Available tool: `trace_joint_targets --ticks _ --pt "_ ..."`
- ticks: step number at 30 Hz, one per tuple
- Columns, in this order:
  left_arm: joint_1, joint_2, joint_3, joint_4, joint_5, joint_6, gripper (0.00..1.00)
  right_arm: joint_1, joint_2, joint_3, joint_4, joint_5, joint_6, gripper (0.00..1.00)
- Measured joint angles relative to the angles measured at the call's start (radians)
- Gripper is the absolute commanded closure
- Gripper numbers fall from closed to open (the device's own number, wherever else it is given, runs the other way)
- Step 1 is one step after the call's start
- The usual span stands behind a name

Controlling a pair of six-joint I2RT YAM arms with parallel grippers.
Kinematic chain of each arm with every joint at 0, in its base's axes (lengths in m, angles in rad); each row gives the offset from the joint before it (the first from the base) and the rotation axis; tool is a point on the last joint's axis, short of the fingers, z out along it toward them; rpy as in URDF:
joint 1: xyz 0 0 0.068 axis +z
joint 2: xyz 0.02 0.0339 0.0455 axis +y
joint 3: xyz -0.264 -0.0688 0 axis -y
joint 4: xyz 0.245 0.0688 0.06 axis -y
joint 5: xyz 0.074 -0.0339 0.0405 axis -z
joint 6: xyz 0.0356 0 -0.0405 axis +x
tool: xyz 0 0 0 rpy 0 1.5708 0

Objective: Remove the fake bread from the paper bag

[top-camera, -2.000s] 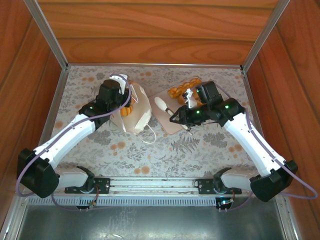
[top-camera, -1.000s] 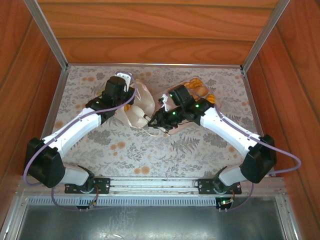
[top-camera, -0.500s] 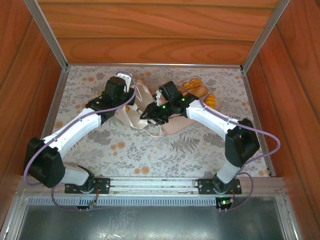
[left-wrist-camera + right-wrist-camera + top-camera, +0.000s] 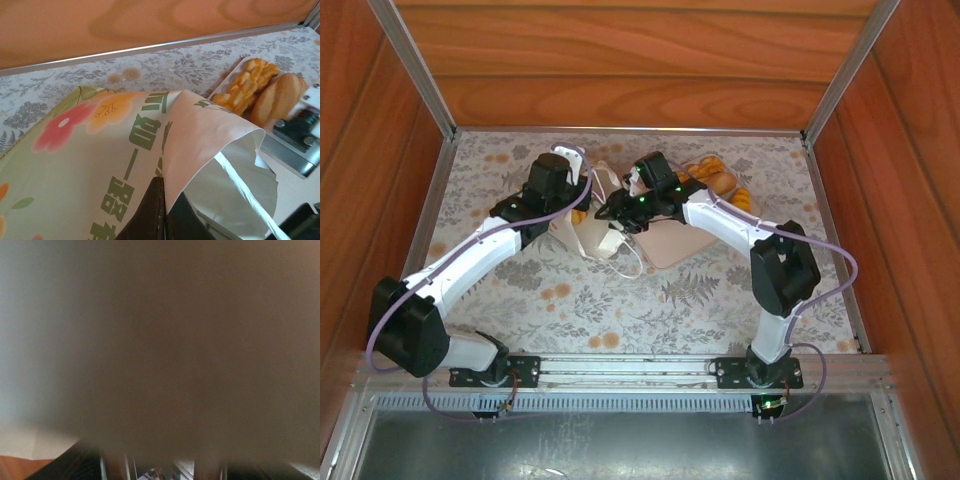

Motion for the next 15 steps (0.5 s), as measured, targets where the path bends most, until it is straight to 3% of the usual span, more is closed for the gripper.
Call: trace_joint_targets --ticks 9,15 --pt "0.0 -0.002 -0.01 0.002 0.007 -0.005 1.0 0.0 0.075 0.052 0.016 -0.004 0.011 0.47" --pt "0.0 -0.002 -0.014 0.002 0.006 -0.01 1.0 0.0 0.097 0.063 0.023 -0.008 0.015 0.58"
